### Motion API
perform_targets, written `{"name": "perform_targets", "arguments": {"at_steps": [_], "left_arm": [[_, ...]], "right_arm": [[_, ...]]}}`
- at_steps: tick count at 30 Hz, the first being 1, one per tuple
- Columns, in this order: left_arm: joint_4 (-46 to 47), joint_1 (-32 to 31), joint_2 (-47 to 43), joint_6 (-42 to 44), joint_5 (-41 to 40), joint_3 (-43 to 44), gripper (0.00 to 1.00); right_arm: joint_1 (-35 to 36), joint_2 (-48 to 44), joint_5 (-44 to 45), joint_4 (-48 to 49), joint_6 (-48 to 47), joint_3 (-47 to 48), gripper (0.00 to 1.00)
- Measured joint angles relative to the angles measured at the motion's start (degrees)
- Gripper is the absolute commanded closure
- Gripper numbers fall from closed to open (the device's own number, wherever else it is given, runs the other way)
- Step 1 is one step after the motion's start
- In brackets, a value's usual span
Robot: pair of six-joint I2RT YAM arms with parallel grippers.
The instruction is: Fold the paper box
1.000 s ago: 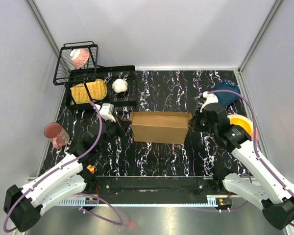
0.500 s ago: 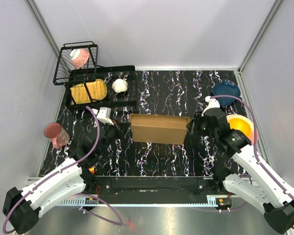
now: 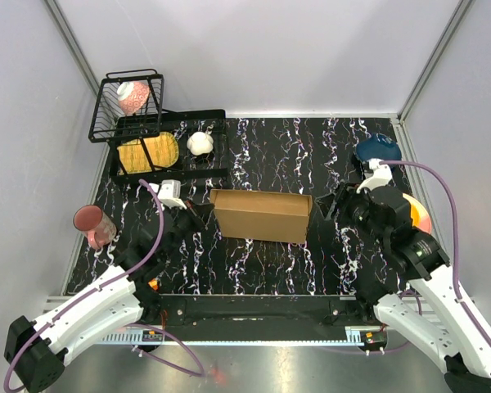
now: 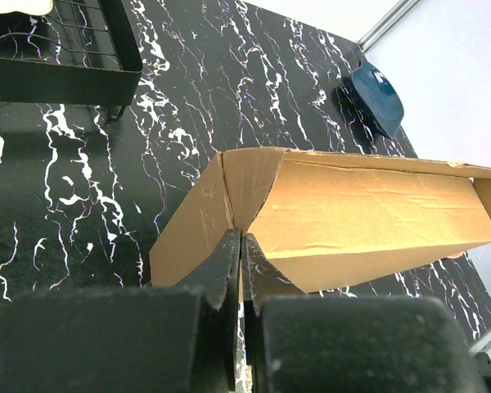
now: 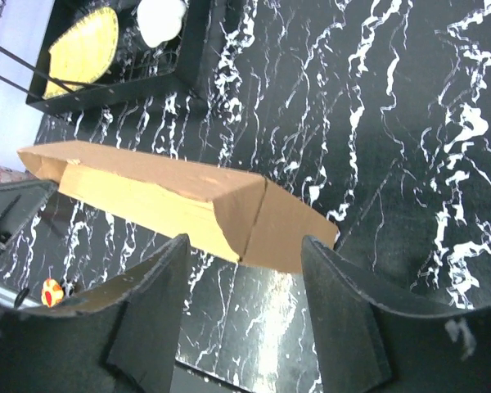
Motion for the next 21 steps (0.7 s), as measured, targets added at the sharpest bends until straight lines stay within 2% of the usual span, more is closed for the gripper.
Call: {"name": "perform_targets", "arguments": {"at_steps": [4,11,21], "left_arm": [[0.0,0.0,0.0,0.0,-0.15,0.0,1.0],[-0.42,-0.02,0.33,0.0,-0.11,0.35,1.0],[-1.38,-0.13,1.73,0.02,0.07,1.9,1.0]], "right_arm": [[-0.02,2.25,-0.94,1.57,-0.61,0.74,0.5],[-0.02,6.91,-4.02,3.34,-1.05,0.24,0.53],[-0.02,8.26,-4.5,4.92,-2.21,-0.81,0.72]]}}
